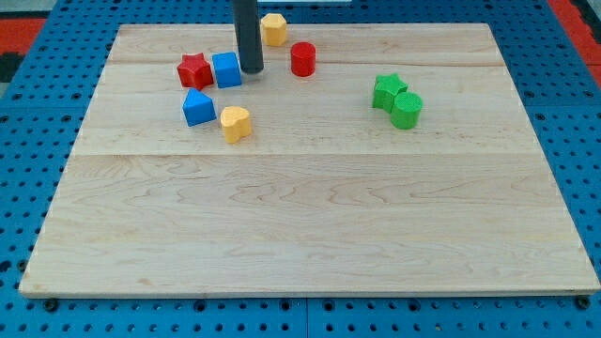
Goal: Push the blue cube to the bottom right of the red star
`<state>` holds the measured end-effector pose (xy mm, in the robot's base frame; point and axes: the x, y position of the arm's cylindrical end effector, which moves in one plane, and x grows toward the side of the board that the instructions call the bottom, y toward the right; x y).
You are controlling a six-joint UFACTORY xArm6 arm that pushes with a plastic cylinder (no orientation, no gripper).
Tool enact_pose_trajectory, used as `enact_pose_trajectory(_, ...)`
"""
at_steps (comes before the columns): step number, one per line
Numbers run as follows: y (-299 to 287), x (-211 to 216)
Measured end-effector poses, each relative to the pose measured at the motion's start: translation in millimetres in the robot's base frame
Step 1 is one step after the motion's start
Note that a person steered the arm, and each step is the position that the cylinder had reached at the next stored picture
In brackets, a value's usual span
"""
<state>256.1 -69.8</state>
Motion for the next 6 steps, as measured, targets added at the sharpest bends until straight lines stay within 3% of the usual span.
enact_pose_trajectory(1,-23,-32)
enact_pose_trajectory(2,-37,20)
enact_pose_trajectory(4,22,37)
enact_pose_trajectory(6,-20,123)
